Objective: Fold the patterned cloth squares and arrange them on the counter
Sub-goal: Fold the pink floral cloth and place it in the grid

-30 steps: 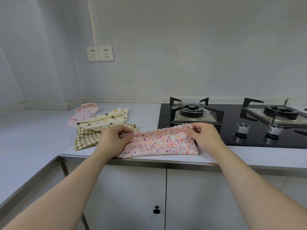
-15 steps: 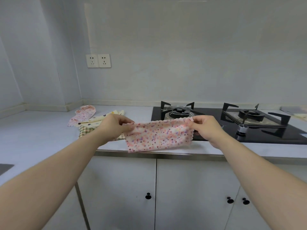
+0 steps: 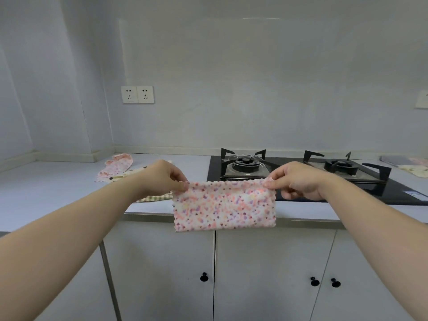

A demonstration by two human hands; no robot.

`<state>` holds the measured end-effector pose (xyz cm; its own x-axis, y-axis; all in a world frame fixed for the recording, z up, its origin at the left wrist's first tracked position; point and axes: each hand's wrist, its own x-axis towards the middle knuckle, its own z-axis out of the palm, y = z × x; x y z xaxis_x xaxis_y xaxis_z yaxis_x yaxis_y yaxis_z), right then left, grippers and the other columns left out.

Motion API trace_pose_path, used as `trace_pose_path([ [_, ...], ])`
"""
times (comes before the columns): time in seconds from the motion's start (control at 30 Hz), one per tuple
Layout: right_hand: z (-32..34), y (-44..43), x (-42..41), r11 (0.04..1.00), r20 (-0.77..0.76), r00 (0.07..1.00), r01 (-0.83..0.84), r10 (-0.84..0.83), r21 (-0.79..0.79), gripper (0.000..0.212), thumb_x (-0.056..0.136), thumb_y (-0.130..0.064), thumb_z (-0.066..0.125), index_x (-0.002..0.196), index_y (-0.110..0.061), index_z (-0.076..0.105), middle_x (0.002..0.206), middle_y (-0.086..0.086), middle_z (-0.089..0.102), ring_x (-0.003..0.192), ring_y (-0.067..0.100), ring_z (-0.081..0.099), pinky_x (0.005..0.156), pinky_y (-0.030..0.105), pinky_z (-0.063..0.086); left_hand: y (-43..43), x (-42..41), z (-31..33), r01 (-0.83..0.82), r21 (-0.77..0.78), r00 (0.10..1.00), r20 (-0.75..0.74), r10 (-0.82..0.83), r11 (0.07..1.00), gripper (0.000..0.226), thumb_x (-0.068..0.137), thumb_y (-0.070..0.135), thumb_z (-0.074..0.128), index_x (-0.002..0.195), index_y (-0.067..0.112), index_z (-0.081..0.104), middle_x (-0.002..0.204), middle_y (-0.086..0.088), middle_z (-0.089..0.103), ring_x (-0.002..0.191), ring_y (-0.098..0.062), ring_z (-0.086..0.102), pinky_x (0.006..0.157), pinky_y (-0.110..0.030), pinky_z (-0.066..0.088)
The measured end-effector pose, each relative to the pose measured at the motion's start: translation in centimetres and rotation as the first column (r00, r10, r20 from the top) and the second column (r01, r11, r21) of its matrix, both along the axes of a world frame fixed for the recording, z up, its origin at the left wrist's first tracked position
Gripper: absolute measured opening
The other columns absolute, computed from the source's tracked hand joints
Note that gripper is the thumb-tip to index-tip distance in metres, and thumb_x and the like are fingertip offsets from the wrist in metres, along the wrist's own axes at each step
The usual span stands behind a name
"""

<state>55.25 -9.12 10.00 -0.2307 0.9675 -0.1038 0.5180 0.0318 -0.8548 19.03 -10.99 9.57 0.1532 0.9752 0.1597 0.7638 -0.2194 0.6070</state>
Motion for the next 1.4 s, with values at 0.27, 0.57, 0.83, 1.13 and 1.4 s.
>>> trace_pose_path([
  [0.27,-3.0,4.7,-0.8,0.801,-0.273,0.919,0.385,-0.285,0.459,0.008,0.089,-0.013,0.075,0.09,-0.021,0.077,0.093,0.003,0.077,0.088,0.02,0.073,0.084,0.033,0.058,6.1,4.4,-0.2,-0.155,0.246,0.954,0.288,0.08,0.957,0.009,0.095,0.022,0.067,0.088,0.018,0.071,0.077,0.003,0.076,0.078,-0.018,0.072,0.075,-0.033,0.059],
  [0.57,-11.6,4.9,2.2,0.818,0.26,0.897,0.167,-0.358,0.551,0.015,0.091,-0.014,0.065,0.098,-0.021,0.075,0.103,-0.006,0.071,0.097,0.013,0.063,0.084,0.025,0.045,8.6,8.1,-11.5,-0.008,0.277,1.0,-0.024,0.016,0.961,0.008,0.094,0.025,0.069,0.1,0.022,0.074,0.102,0.007,0.072,0.095,-0.011,0.063,0.086,-0.025,0.049],
  [0.83,-12.1,4.9,1.7,0.688,0.295,0.787,0.213,-0.541,0.693,0.006,0.088,-0.032,0.061,0.092,-0.031,0.066,0.104,-0.014,0.066,0.104,0.013,0.059,0.099,0.04,0.042,8.0,8.8,-11.5,-0.035,0.496,0.966,-0.207,0.157,0.868,0.022,0.083,0.054,0.061,0.086,0.034,0.07,0.095,0.021,0.067,0.101,-0.012,0.049,0.09,-0.036,0.031],
  [1.13,-9.1,9.8,-5.8,0.817,0.583,0.758,-0.119,-0.291,0.564,0.044,0.104,-0.02,0.034,0.144,-0.012,0.048,0.152,0.006,0.049,0.144,0.027,0.037,0.113,0.04,0.035,12.8,16.7,-9.2,0.06,0.204,0.951,-0.31,0.007,0.977,0.034,0.1,0.026,0.041,0.127,0.017,0.059,0.132,-0.006,0.062,0.122,-0.031,0.057,0.099,-0.04,0.046],
  [1.4,-12.4,11.6,-5.4,0.884,0.605,0.759,-0.087,-0.24,0.459,0.047,0.107,-0.033,0.022,0.149,-0.022,0.041,0.154,0.004,0.047,0.147,0.022,0.035,0.111,0.039,0.035,14.4,16.3,-12.1,0.077,0.143,0.867,-0.498,0.005,0.987,0.053,0.108,0.037,0.014,0.157,0.024,0.03,0.165,0.001,0.028,0.152,-0.03,0.022,0.122,-0.047,0.018],
])
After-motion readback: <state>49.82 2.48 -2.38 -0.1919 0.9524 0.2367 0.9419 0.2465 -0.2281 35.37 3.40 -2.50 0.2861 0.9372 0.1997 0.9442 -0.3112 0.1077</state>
